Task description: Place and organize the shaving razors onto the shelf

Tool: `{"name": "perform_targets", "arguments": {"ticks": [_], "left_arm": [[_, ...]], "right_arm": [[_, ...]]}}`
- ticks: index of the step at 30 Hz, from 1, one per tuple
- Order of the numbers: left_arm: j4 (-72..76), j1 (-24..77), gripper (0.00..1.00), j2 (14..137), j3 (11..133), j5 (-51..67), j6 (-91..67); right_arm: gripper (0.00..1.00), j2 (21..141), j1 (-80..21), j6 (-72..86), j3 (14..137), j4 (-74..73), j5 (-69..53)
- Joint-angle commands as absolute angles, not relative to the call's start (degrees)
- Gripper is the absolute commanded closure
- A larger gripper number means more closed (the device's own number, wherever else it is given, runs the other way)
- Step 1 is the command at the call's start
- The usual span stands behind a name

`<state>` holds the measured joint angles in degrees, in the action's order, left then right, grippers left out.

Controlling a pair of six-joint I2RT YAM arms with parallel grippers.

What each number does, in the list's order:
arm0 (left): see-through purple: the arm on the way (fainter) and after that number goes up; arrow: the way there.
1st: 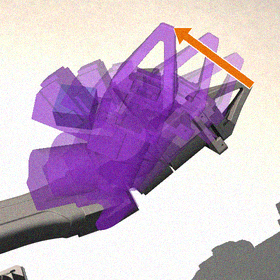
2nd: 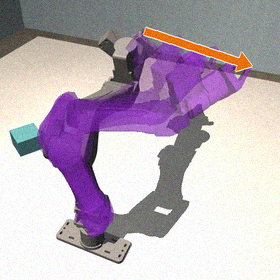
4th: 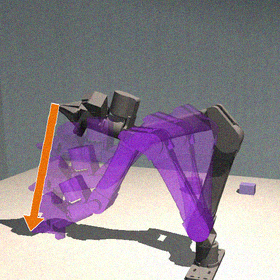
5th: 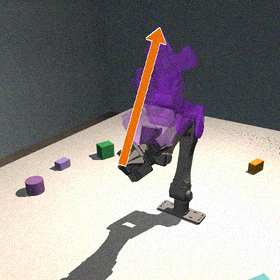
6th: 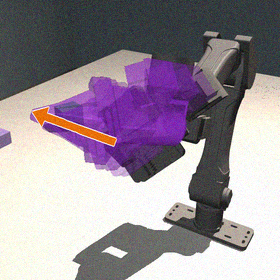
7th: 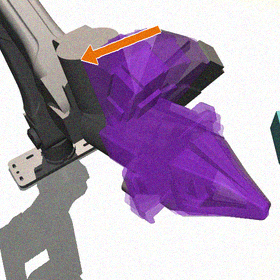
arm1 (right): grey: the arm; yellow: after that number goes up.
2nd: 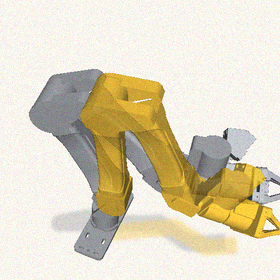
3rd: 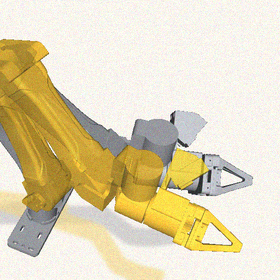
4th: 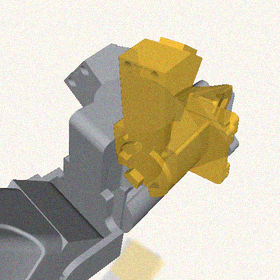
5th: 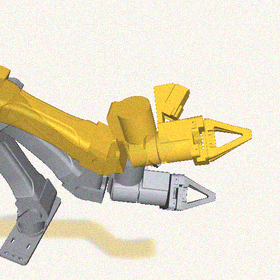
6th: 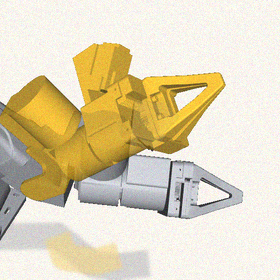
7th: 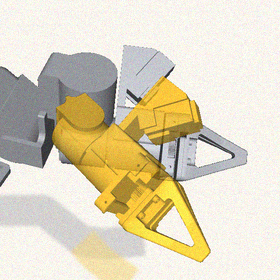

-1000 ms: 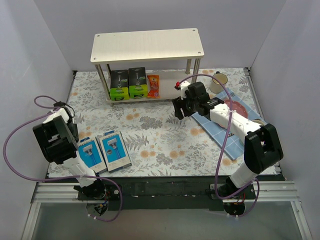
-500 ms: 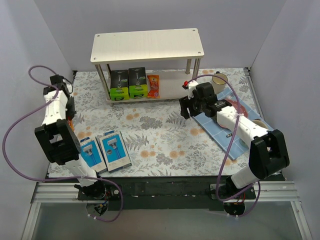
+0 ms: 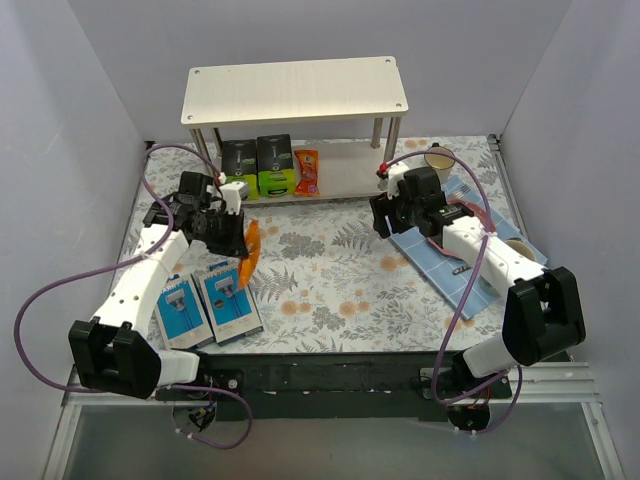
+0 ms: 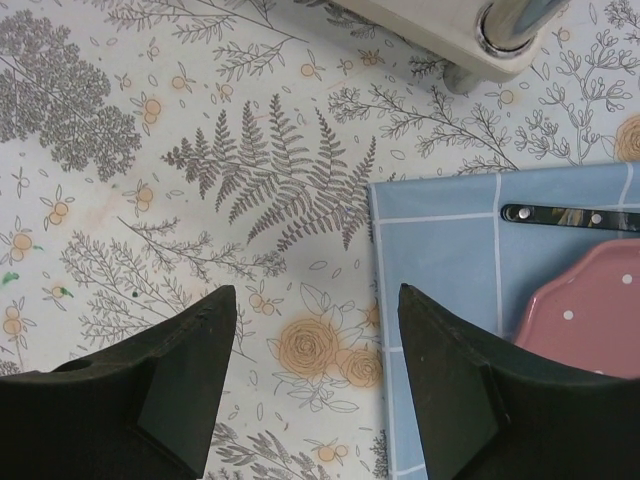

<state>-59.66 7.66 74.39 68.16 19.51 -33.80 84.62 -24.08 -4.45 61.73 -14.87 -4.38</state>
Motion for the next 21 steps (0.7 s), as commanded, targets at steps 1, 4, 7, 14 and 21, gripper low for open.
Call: {"name": "perform_targets", "arguments": {"ticks": [1,4,7,14,21], "left_arm": [[-55.1,12.2,1.0,74.4,68.2,32.7,-39.6],[-51.9,14.6,1.0,75.6,65.1,35.6,-46.2],[-47.5,18.2,1.0,76.5,61.5,33.2,-54.9],[-42.5,19.4,1.0,87.7,61.8,26.1,-67.9],[-39.2,22.1,0.59,96.5,70.7,32.3,-69.0]], "right_arm": [[0.27,81.5,-23.7,-7.0,59.8,-12.9,-2.9],[0.27,80.9,-23.6,-7.7,59.3,-13.2,-2.9],[0.27,80.9,-23.5,-8.0,59.2,-13.3,-3.3],[0.27,80.2,-23.5,-8.1,59.0,-13.2,-6.1],[0.25,77.9,-23.8,-7.1,57.7,-15.8,-12.4]]}}
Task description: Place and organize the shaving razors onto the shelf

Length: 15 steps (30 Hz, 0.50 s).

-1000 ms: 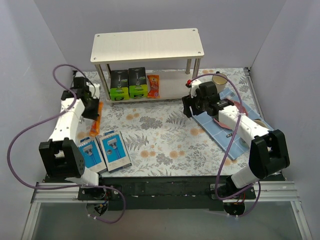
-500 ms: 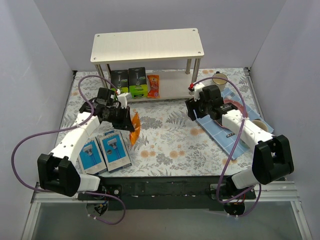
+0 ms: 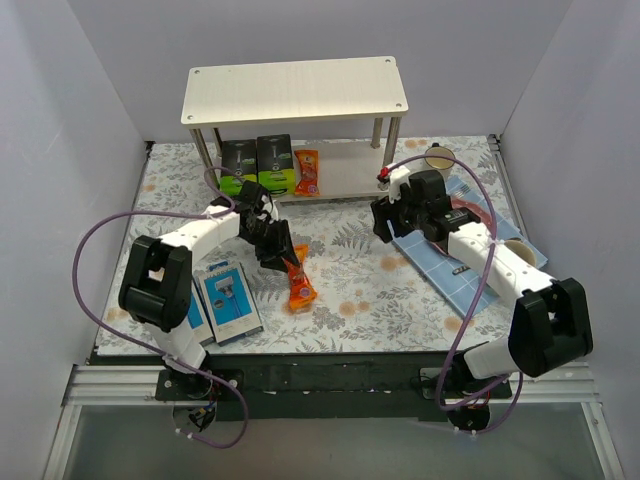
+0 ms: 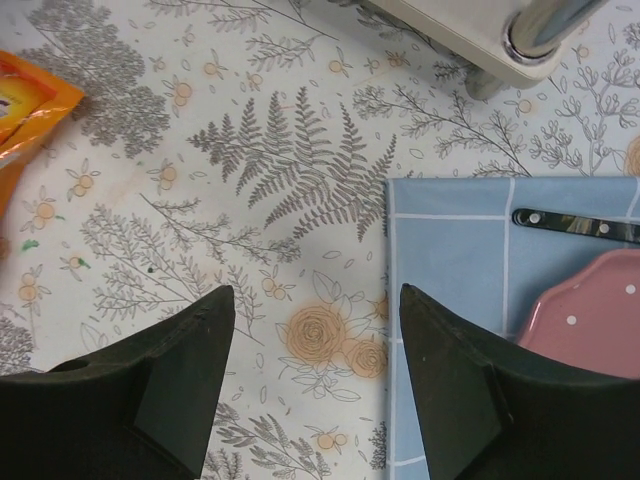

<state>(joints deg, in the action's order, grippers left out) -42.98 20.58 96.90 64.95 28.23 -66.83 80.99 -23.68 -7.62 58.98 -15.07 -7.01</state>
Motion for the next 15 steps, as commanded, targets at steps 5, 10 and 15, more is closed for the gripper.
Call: {"name": "perform_targets", "arguments": {"ticks": [5,10,15], "left_arm": [[-41.4,22.1,0.38,90.2,69.7,29.4,-66.5],[-43.8,17.3,0.33,79.2,61.5,31.0,-62.5],[-43.7,6.1,0.32,70.9,52.0,37.9,-62.1]], "right_arm": [[0.24,78.7,-27.6,-5.0,57.0,-16.8,-19.0],[0.21,81.6,-38.0,-1.0,57.0,-15.3,-22.1],[0.2,87.8,-42.2,2.1,57.8,-11.3,-20.7]]}}
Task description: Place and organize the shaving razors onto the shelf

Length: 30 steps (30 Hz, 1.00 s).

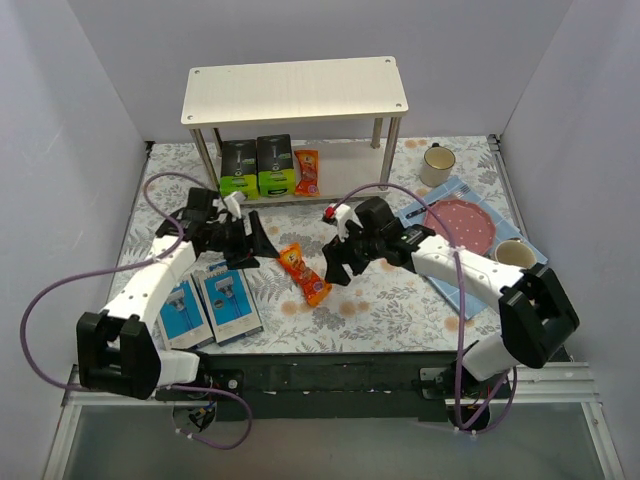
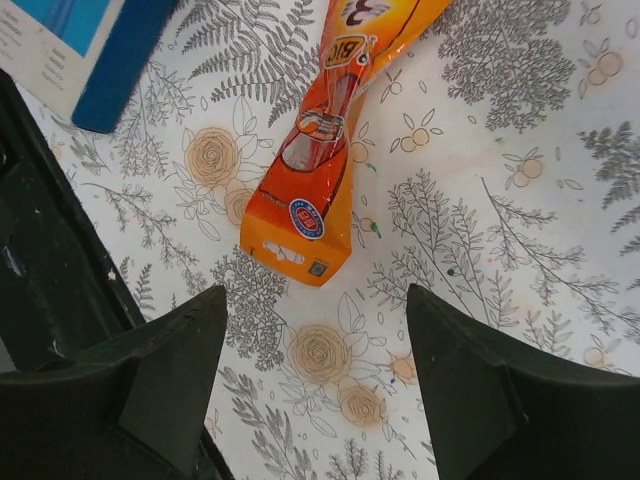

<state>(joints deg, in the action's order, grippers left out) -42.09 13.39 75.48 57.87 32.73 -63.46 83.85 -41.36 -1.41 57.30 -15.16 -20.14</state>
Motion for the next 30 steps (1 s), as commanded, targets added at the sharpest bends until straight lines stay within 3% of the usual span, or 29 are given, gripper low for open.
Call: {"name": "perform_targets", "arguments": {"ticks": [1,6,15,18,19,24,25,30], "left_arm": [[-43.1,2.7,0.32,69.6,49.8,38.8,-62.6],[-42.8,-7.3,0.32,62.6,44.7,42.5,-62.1],[-42.5,-13.7,0.31,56.4,42.6,41.7,-61.3],[-42.8,-13.9,0.31,56.4,42.9,41.3,-60.5],[-42.9,-13.9,0.31,56.5,43.0,41.1,-60.3],[-42.0,-14.8,0.31,57.5,42.1,41.6,-60.6],[-41.5,-14.9,0.31,57.7,42.1,41.7,-60.6],[-40.4,-15.7,0.31,59.6,43.1,41.8,-60.1]], "right_arm": [[0.2,88.8,-42.2,2.2,58.0,-10.8,-19.2],[0.2,96.0,-42.4,1.3,61.3,-8.9,-20.5],[0.21,105.8,-44.6,0.3,66.1,-7.1,-23.2],[0.42,107.0,-44.3,0.2,66.7,-7.5,-25.0],[0.53,107.1,-44.2,0.2,67.0,-7.3,-27.0],[0.86,104.3,-43.4,0.2,65.4,-5.4,-33.3],[0.98,103.1,-43.1,0.7,65.1,-5.1,-33.9],[0.99,98.4,-37.6,3.5,65.5,-3.7,-36.1]]}}
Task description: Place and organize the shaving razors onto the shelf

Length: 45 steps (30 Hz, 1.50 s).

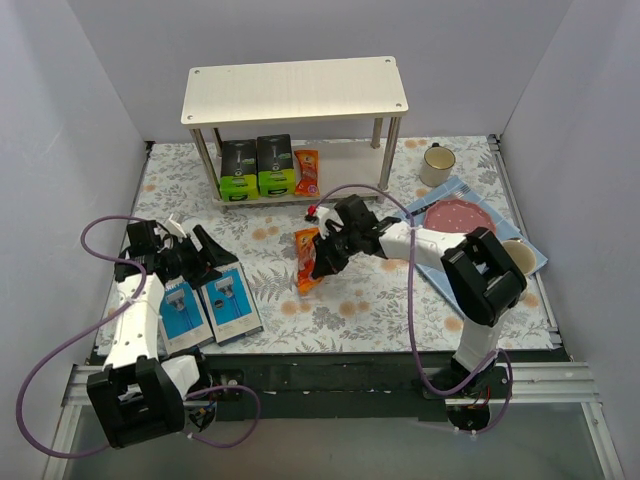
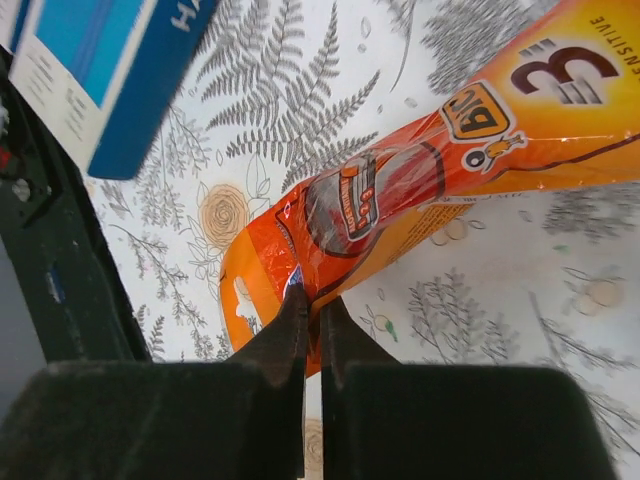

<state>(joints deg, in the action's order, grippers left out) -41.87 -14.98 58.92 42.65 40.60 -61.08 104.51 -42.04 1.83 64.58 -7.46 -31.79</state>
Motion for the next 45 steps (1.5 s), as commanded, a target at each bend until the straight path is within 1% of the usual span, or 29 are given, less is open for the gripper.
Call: {"name": "perform_targets", "arguments": {"ticks": [1,5,9,13,17,23,38,41,44,45], "left_arm": [[-40.2,-15.8,0.31,60.3,43.1,41.9,-60.0],[-39.6,-16.3,0.31,62.0,42.8,42.5,-59.9],[-38.9,-17.4,0.32,63.1,41.7,44.3,-60.7],[-38.0,-17.9,0.32,64.4,41.3,46.0,-61.0],[-37.4,-17.9,0.32,65.5,42.1,46.7,-60.8],[-37.5,-18.0,0.32,64.8,41.7,46.6,-60.5],[-38.6,-18.1,0.31,62.2,40.5,45.8,-58.9],[-38.6,-18.2,0.31,61.8,40.1,45.8,-58.8],[-38.3,-18.5,0.31,61.7,39.8,46.1,-59.0],[-38.2,-18.5,0.31,61.6,39.8,46.1,-59.0]], "right_arm": [[0.99,97.0,-36.5,3.3,66.0,-3.9,-36.9],[0.99,95.1,-29.9,2.1,68.2,-4.9,-38.8],[0.99,94.8,-25.6,0.2,71.0,-5.6,-38.7],[0.99,98.3,-22.3,-5.0,76.1,-6.9,-38.3],[0.99,102.8,-21.9,-7.8,82.1,-8.4,-37.9],[0.99,110.0,-21.9,-6.7,89.0,-7.8,-35.4],[0.98,119.0,-21.7,-8.0,94.4,-7.3,-29.5],[0.95,120.6,-21.5,-9.2,96.1,-7.7,-27.6],[0.87,121.7,-21.4,-10.3,97.0,-8.3,-25.8],[0.8,121.6,-21.3,-10.3,97.0,-8.3,-24.1]]}}
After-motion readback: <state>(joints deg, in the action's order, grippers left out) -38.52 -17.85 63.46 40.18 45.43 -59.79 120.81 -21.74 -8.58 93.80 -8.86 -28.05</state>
